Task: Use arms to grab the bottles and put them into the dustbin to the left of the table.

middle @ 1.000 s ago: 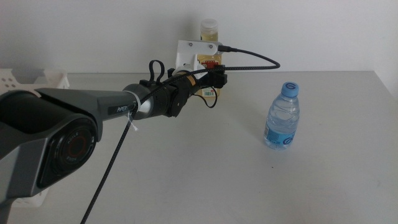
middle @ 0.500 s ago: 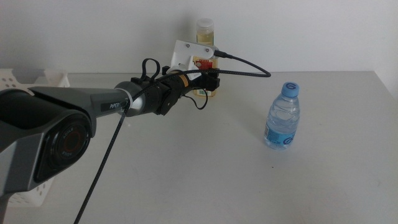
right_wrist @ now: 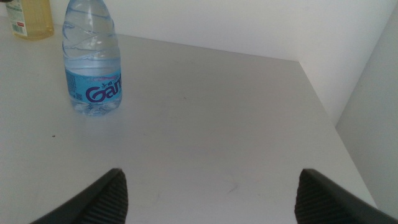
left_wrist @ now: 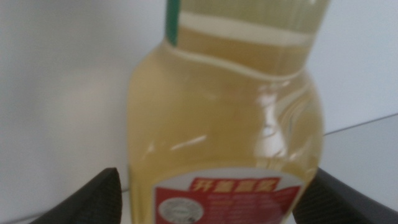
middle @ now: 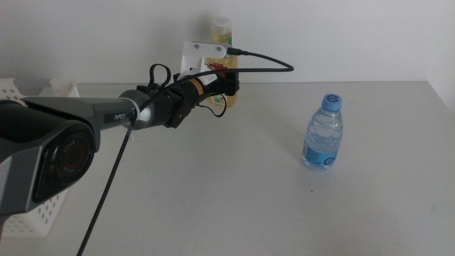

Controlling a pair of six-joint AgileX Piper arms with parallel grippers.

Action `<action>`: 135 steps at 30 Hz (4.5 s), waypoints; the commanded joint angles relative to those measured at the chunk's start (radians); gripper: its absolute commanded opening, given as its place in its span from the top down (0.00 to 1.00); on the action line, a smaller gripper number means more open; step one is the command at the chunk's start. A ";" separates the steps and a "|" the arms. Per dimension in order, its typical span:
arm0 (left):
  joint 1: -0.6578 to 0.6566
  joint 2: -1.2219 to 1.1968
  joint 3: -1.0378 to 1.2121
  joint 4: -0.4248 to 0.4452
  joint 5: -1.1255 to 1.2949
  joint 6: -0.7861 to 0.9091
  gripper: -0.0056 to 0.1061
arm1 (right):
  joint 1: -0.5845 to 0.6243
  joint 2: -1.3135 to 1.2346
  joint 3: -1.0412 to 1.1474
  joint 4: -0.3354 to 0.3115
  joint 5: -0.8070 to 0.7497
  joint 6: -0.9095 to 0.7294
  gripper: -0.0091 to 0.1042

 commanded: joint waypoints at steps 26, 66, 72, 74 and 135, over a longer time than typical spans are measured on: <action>0.011 -0.057 -0.043 0.086 -0.201 -0.082 0.96 | -0.007 -0.022 -0.009 -0.011 -0.072 -0.008 0.25; 0.227 -1.134 0.298 0.137 1.142 0.220 0.97 | -0.007 -0.022 -0.009 -0.011 -0.072 -0.008 0.25; 0.407 -1.150 0.298 0.016 1.261 0.398 0.97 | -0.007 -0.022 -0.009 -0.011 -0.072 -0.008 0.25; 0.465 -1.139 0.299 -0.043 1.274 0.452 0.97 | -0.007 -0.022 -0.009 -0.011 -0.072 -0.008 0.25; 0.398 -1.174 0.514 -0.422 0.981 0.657 0.11 | -0.007 -0.022 -0.009 -0.011 -0.072 -0.008 0.25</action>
